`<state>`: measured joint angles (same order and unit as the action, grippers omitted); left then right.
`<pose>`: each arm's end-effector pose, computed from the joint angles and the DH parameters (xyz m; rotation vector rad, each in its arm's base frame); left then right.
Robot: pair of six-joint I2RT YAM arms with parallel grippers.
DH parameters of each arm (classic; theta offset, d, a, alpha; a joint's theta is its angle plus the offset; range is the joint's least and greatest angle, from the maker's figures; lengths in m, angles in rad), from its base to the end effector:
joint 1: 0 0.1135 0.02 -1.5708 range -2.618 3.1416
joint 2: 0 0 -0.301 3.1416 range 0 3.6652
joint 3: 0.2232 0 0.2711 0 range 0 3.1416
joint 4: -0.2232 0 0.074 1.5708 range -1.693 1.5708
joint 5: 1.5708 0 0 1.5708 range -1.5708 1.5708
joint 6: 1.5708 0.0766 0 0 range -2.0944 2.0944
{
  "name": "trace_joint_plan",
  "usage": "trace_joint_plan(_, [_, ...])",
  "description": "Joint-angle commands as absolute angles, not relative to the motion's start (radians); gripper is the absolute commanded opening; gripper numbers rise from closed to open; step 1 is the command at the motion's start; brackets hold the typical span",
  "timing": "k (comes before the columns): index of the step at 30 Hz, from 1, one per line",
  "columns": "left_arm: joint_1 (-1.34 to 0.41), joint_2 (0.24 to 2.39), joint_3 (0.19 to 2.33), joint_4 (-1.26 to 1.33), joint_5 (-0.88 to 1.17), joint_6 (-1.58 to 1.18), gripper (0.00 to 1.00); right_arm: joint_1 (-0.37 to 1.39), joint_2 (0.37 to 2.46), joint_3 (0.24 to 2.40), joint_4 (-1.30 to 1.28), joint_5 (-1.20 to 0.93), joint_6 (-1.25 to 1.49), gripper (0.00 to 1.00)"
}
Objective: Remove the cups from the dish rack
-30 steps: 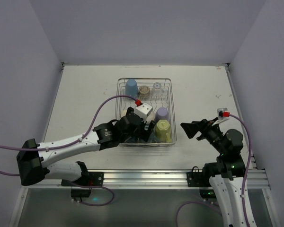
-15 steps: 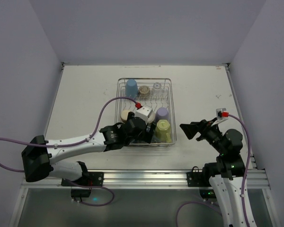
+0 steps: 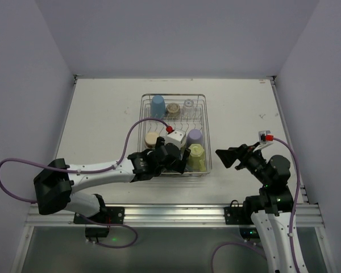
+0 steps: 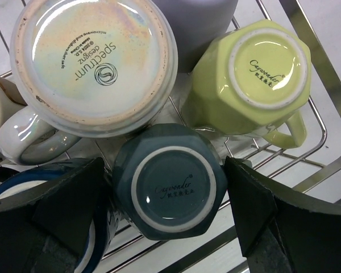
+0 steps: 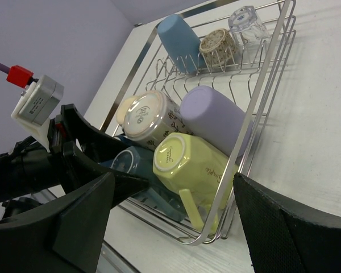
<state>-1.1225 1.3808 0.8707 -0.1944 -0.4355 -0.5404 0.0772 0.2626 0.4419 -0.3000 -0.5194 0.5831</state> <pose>0.1732 -0.2856 0.2395 0.4195 2.1921 -0.4277 0.1149 0.0470 0.2809 0.0383 1.7631 0.9245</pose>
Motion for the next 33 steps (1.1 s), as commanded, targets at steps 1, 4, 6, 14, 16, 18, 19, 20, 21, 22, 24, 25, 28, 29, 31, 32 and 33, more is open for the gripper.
trace_joint_plan(1, [-1.129,1.4,0.859,-0.143,-0.495,-0.569,0.91,0.074,0.268,0.439,-0.288,-0.551,0.581,0.87])
trace_joint_plan(4, [-1.129,1.405,0.854,-0.141,-0.508,-0.572,0.93,0.074,0.267,0.437,-0.288,-0.551,0.581,0.88])
trace_joint_plan(6, [-1.129,1.405,0.85,-0.135,-0.52,-0.571,0.92,0.075,0.267,0.437,-0.288,-0.552,0.581,0.88])
trace_joint_plan(14, [-1.129,1.381,0.838,-0.109,-0.528,-0.557,0.29,0.074,0.264,0.445,-0.29,-0.554,0.589,0.88])
trace_joint_plan(16, [-1.129,1.364,0.833,-0.098,-0.528,-0.551,0.16,0.074,0.259,0.452,-0.29,-0.551,0.591,0.88])
trace_joint_plan(18, [-1.129,1.347,0.834,-0.092,-0.522,-0.548,0.04,0.074,0.261,0.462,-0.288,-0.551,0.598,0.88])
trace_joint_plan(19, [-1.129,1.341,0.834,-0.087,-0.517,-0.539,0.01,0.074,0.261,0.463,-0.287,-0.554,0.601,0.88])
trace_joint_plan(20, [-1.129,1.335,0.838,-0.083,-0.512,-0.535,0.0,0.074,0.261,0.466,-0.281,-0.554,0.607,0.88])
trace_joint_plan(21, [-1.129,1.322,0.839,-0.083,-0.509,-0.529,0.0,0.075,0.262,0.471,-0.279,-0.554,0.61,0.88])
trace_joint_plan(22, [-1.129,1.316,0.842,-0.083,-0.509,-0.525,0.0,0.074,0.264,0.474,-0.273,-0.555,0.617,0.88])
trace_joint_plan(24, [-1.129,1.295,0.85,-0.083,-0.506,-0.517,0.0,0.074,0.267,0.483,-0.27,-0.558,0.624,0.88])
trace_joint_plan(25, [-1.129,1.286,0.853,-0.084,-0.506,-0.514,0.0,0.074,0.268,0.486,-0.265,-0.56,0.629,0.88])
trace_joint_plan(28, [-1.129,1.249,0.874,-0.095,-0.5,-0.503,0.0,0.075,0.273,0.497,-0.252,-0.566,0.64,0.88])
trace_joint_plan(29, [-1.129,1.23,0.88,-0.106,-0.499,-0.5,0.0,0.074,0.276,0.5,-0.249,-0.572,0.644,0.88])
trace_joint_plan(31, [-1.129,1.215,0.897,-0.121,-0.496,-0.495,0.0,0.075,0.284,0.502,-0.232,-0.578,0.663,0.88])
trace_joint_plan(32, [-1.129,1.198,0.9,-0.126,-0.494,-0.494,0.0,0.075,0.285,0.5,-0.224,-0.59,0.669,0.88])
trace_joint_plan(33, [-1.129,1.19,0.905,-0.129,-0.492,-0.492,0.0,0.074,0.29,0.497,-0.216,-0.594,0.686,0.88])
